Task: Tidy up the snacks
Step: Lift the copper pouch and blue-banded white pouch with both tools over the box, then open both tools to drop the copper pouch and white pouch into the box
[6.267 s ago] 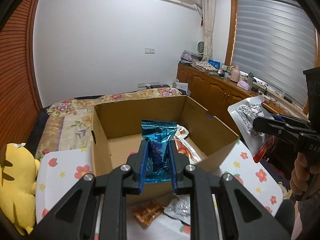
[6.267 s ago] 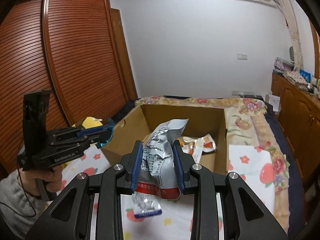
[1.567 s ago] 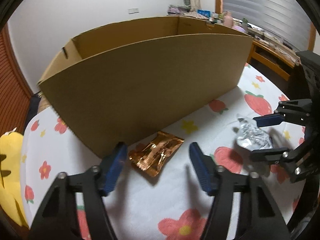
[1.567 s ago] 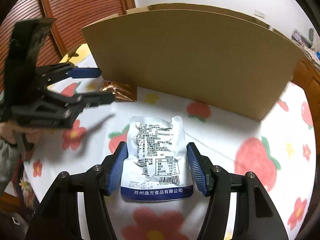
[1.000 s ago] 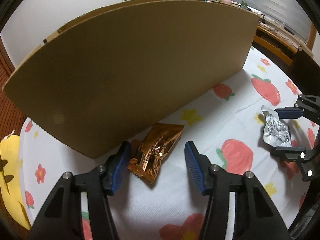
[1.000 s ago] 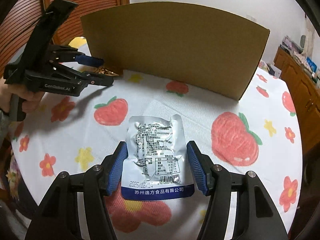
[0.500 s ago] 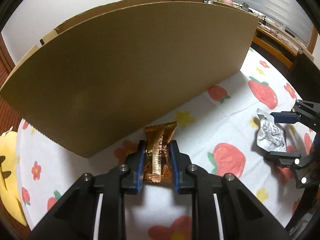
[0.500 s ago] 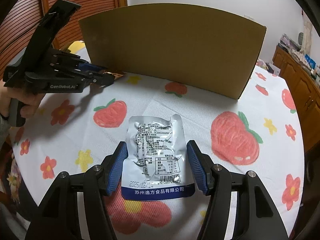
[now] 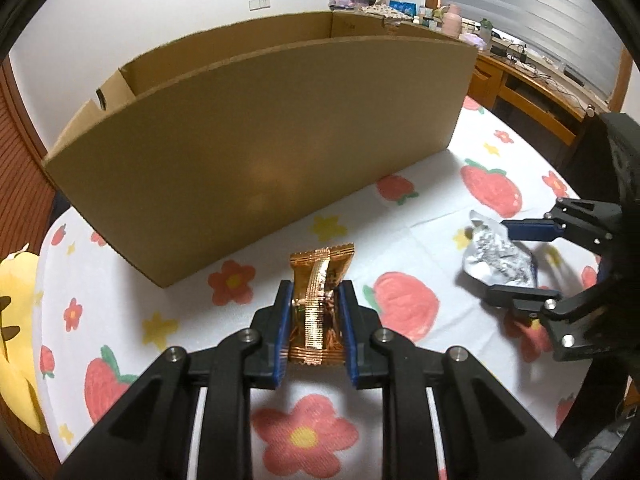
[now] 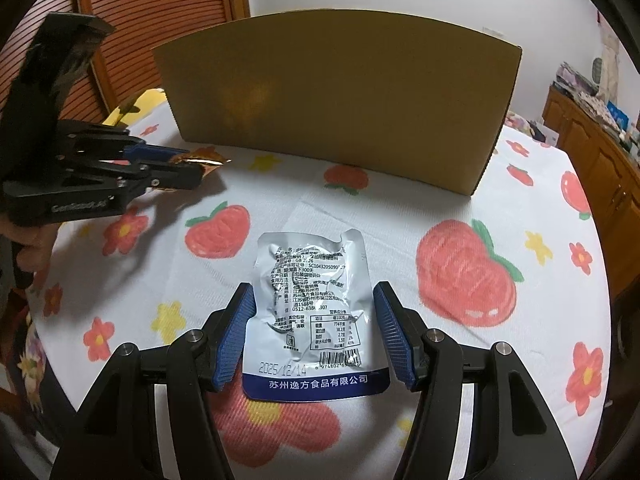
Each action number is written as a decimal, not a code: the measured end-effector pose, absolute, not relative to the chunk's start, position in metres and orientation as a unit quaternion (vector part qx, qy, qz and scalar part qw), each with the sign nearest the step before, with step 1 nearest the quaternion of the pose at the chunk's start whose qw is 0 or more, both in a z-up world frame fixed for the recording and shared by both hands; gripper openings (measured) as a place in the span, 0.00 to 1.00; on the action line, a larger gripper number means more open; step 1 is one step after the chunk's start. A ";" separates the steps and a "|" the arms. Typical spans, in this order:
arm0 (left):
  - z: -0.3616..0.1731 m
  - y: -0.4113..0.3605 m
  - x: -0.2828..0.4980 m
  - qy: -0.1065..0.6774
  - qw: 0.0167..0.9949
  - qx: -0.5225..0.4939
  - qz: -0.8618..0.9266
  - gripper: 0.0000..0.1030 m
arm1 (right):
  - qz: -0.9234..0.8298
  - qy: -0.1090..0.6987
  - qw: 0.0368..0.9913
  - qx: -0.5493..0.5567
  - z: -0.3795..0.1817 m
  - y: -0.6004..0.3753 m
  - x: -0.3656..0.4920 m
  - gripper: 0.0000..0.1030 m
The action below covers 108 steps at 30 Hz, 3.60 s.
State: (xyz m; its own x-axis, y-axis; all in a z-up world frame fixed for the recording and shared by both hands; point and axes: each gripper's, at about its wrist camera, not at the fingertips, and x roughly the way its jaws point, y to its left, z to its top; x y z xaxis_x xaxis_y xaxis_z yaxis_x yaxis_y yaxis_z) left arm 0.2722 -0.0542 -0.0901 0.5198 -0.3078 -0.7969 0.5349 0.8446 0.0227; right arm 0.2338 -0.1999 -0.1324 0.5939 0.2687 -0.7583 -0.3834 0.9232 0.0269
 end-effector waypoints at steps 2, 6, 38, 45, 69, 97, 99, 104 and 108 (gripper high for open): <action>-0.082 -0.052 0.268 0.418 0.865 0.132 -0.246 0.19 | 0.181 0.411 0.891 -0.069 -0.133 -0.200 0.234 0.60; -0.066 -0.048 0.259 0.401 0.873 0.126 -0.248 0.19 | 0.176 0.410 0.892 -0.072 -0.133 -0.199 0.232 0.60; -0.010 -0.044 0.215 0.336 0.910 0.078 -0.232 0.19 | 0.146 0.365 0.919 -0.025 -0.114 -0.222 0.216 0.60; 0.010 -0.042 0.218 0.314 0.920 0.064 -0.226 0.19 | 0.136 0.332 0.934 -0.003 -0.070 -0.240 0.203 0.60; 0.034 -0.019 0.318 0.283 0.937 0.022 -0.205 0.19 | 0.173 0.235 0.955 -0.058 0.037 -0.213 0.260 0.60; -0.015 -0.031 0.408 0.348 0.919 0.019 -0.184 0.22 | 0.191 0.304 0.931 -0.059 -0.018 -0.198 0.389 0.60; -0.017 -0.031 0.407 0.352 0.918 0.018 -0.182 0.32 | 0.189 0.313 0.929 -0.054 -0.021 -0.196 0.392 0.60; -0.017 -0.032 0.398 0.346 0.921 0.016 -0.179 0.52 | 0.197 0.326 0.924 -0.040 -0.022 -0.193 0.396 0.60; -0.016 -0.029 0.393 0.343 0.924 0.017 -0.171 0.53 | 0.198 0.335 0.920 -0.048 -0.024 -0.189 0.397 0.60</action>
